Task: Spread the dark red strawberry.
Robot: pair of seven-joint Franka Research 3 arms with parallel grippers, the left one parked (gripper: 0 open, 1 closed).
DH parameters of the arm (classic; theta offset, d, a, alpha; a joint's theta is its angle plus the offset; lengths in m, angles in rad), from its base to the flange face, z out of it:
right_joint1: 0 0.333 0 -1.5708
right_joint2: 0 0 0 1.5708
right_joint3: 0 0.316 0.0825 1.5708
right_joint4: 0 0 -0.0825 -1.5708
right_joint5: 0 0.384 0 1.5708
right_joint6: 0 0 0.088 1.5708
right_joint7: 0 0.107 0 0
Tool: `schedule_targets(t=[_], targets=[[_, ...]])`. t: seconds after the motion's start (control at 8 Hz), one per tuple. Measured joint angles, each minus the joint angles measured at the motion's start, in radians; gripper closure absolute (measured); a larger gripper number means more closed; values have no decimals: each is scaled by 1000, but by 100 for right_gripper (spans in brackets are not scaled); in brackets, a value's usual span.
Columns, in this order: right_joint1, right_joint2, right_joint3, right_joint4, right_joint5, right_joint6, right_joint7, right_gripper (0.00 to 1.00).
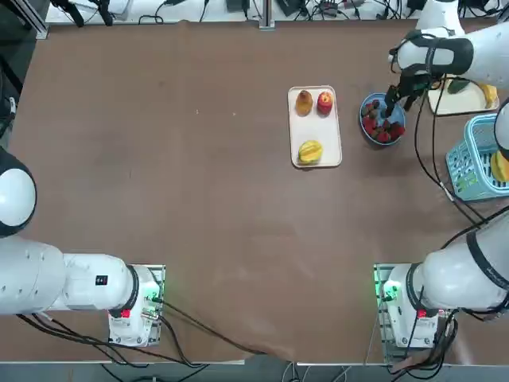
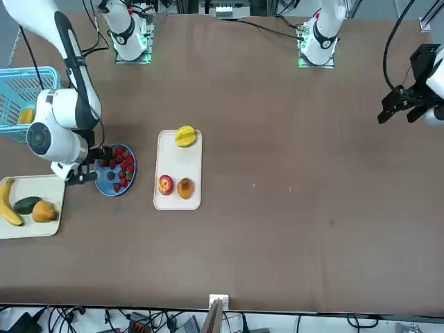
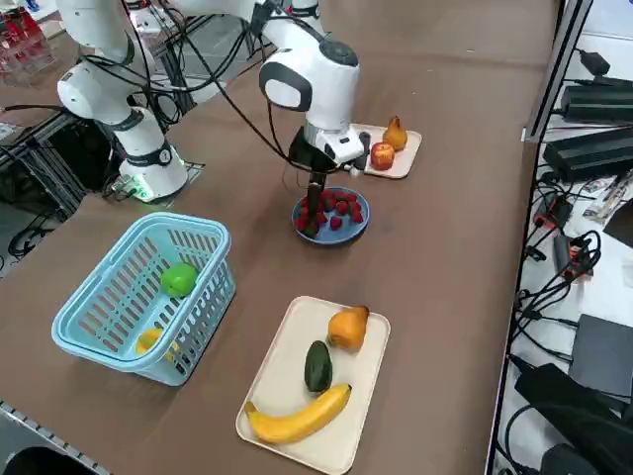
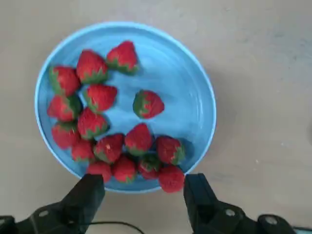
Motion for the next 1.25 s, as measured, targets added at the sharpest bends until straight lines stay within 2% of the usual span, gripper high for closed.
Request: schedule_targets(t=[0.38,0.75,1.25], targets=[[-25,-5,0,-51,-10,49,-194,5],[-25,-5,1,-83,-57,92,-229,11],[-25,3,1,-103,-63,127,-238,17]])
